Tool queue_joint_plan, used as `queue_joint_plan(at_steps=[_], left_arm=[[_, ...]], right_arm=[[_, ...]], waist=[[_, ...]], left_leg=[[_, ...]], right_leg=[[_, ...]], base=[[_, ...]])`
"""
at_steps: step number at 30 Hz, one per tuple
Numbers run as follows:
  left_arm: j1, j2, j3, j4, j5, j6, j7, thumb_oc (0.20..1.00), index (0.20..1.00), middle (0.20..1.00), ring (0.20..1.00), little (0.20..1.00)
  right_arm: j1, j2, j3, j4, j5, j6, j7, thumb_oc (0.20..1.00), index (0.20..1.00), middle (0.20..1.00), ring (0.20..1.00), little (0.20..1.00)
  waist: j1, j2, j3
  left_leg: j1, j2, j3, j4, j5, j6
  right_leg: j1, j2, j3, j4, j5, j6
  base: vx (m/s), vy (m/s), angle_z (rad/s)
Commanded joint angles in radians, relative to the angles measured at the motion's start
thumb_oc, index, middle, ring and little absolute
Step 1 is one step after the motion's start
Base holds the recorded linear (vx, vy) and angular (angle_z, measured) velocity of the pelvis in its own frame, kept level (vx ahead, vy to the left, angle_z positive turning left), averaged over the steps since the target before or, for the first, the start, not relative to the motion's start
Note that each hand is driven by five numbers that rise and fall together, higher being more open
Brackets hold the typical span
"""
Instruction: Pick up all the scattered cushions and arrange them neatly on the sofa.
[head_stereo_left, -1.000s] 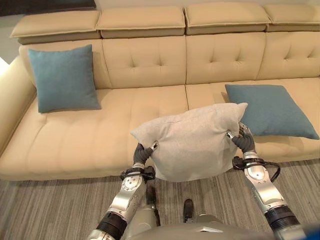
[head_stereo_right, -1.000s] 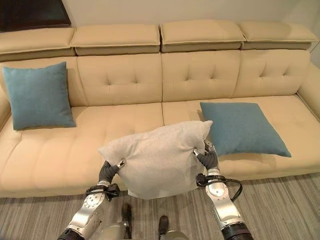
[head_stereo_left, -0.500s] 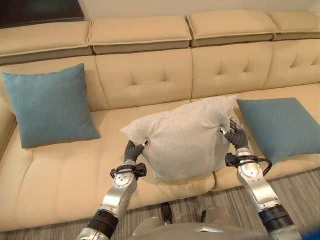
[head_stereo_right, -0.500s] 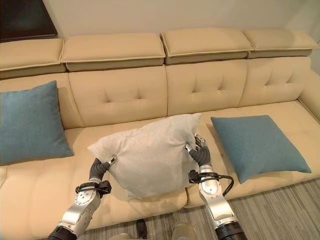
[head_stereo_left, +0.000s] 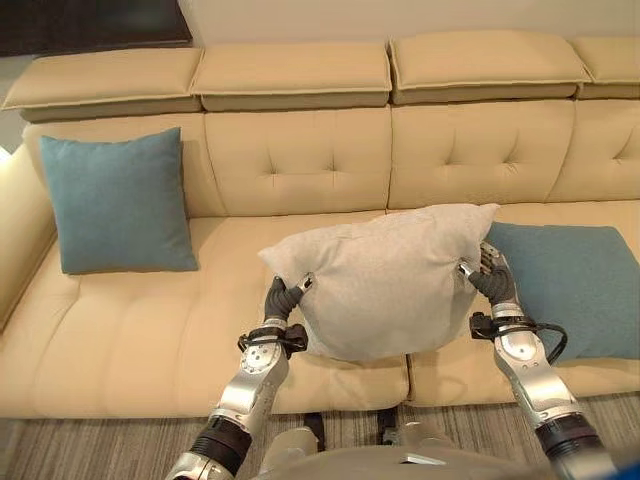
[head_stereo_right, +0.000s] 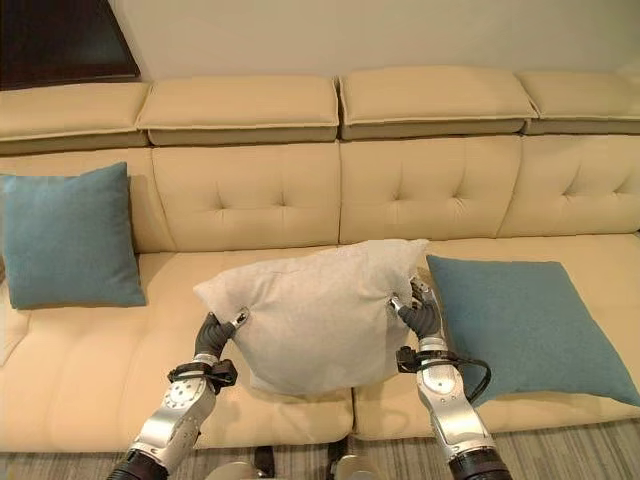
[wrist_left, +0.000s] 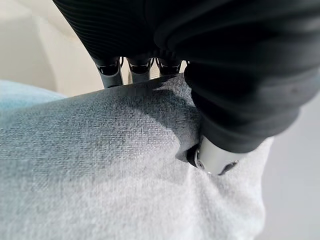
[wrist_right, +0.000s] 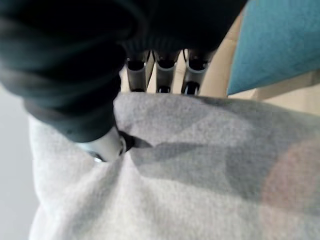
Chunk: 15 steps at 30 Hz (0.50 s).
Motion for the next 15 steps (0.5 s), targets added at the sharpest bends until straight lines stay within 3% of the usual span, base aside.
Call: queue_joint_plan(at_steps=[1, 6, 15], left_arm=[[-0.062, -0.005, -0.018, -0.130, 0.038, -0.083, -0.023, 0.200, 0.200, 0.200, 0.200, 0.200], [-0.078, 0.015, -0.023, -0.141, 0.081, -0.078, -0.018, 0.200, 0.200, 0.200, 0.200, 0.200], [-0.349, 0.003, -0.066, -0.062, 0.101, -0.102, 0.088, 0.200, 0.200, 0.200, 0.200, 0.200]], right_arm=[[-0.058, 0.010, -0.002, -0.088, -0.022, -0.091, 0.001, 0.200, 0.200, 0.200, 0.200, 0.200], [-0.075, 0.010, -0.008, -0.075, -0.041, -0.082, -0.011, 0.200, 0.200, 0.200, 0.200, 0.200], [-0.335, 0.006, 0.077, -0.016, -0.073, -0.069, -0.089, 0.200, 0.200, 0.200, 0.200, 0.200]], waist=[[0.003, -0.013, -0.071], [0.003, -0.004, -0.094], [0.012, -0.003, -0.088]], left_leg=[[-0.015, -0.004, -0.021, 0.003, -0.044, -0.011], [0.037, -0.021, -0.004, -0.071, -0.039, -0.004], [0.067, -0.039, 0.036, -0.151, -0.032, 0.012]], right_leg=[[0.033, -0.033, 0.062, 0.067, -0.097, 0.127], [0.047, -0.040, 0.084, 0.052, -0.094, 0.135], [0.020, -0.055, 0.115, 0.031, -0.063, 0.159]], base=[[0.13, 0.097, -0.04], [0.14, 0.115, -0.20], [0.05, 0.049, -0.09]])
